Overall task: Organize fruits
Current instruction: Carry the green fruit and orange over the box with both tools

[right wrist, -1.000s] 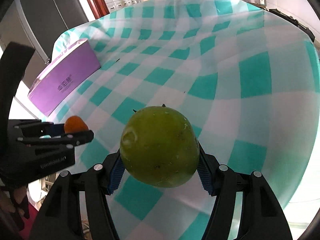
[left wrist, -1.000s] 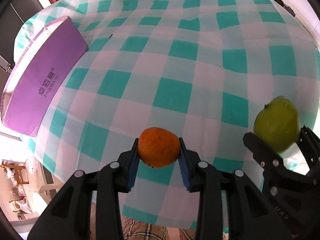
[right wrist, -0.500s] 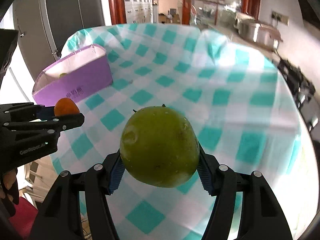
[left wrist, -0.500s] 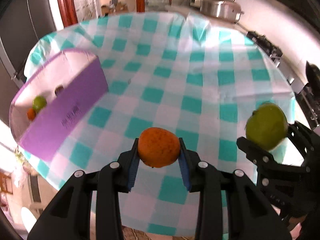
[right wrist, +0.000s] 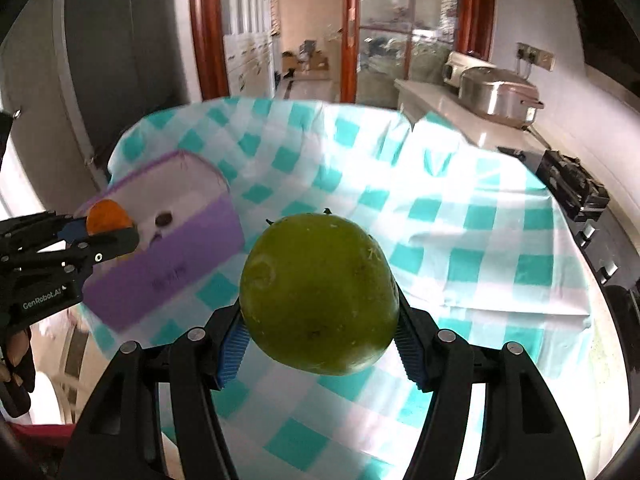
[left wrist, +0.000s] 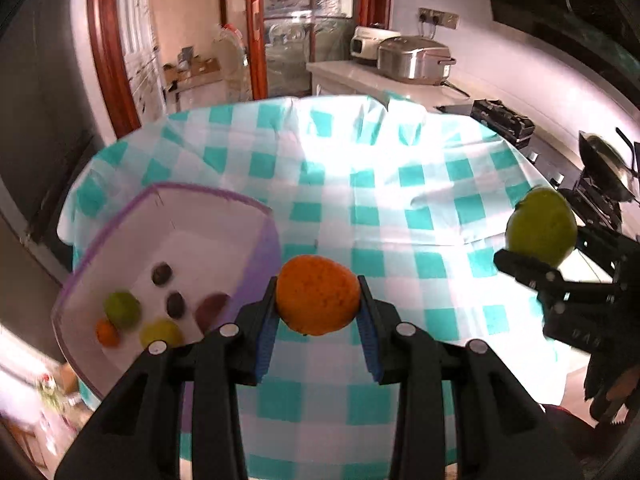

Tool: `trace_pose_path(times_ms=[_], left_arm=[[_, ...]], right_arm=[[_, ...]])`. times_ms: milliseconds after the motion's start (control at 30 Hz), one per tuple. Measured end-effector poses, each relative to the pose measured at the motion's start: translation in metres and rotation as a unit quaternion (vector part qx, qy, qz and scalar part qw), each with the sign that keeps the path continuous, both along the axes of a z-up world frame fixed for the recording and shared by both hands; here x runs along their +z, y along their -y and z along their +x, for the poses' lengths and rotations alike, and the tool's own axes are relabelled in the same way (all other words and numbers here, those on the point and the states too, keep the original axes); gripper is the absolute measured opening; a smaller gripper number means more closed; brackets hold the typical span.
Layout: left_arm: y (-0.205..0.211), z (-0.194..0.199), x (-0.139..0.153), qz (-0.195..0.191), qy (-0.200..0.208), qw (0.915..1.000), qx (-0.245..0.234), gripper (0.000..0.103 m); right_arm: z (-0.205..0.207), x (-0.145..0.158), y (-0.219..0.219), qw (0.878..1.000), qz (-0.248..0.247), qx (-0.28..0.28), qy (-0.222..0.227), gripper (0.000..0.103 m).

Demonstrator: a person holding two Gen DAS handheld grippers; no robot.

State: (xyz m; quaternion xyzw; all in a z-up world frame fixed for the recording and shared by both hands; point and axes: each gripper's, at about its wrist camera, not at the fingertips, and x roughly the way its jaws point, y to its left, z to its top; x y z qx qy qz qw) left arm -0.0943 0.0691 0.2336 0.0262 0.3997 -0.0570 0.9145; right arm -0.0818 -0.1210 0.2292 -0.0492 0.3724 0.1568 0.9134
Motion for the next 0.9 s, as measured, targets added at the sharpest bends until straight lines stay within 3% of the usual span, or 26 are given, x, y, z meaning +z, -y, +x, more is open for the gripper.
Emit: trace_pose_path(times_ms=[200, 367, 667, 767, 900], left_arm=[[-0.048, 0.0, 0.007, 0.003, 0.011, 0.9992, -0.038, 0.036], [-0.086, 0.006, -0.001, -0.029, 0.002, 0.9995, -0.01, 0.036], [-0.167, 0.026, -0.015, -0.04, -0.021, 0.9947, 0.092, 0.036], [-0.199, 0.031, -0.013, -0.039, -0.025, 0.9887, 0.142, 0.036], [-0.23, 0.037, -0.023, -0.048, -0.036, 0.981, 0.185, 0.036]], right_arm=[[0.0, 0.012, -0.043, 1.0, 0.017, -0.014, 0.01, 0.063], [0.003, 0.012, -0.08, 1.0, -0.001, 0.024, 0.002, 0.063], [0.051, -0.01, -0.176, 0.989, -0.002, 0.141, -0.046, 0.063], [0.055, -0.008, -0.221, 0.975, -0.012, 0.218, -0.034, 0.063], [0.059, -0.021, -0.272, 0.962, -0.025, 0.269, -0.038, 0.063]])
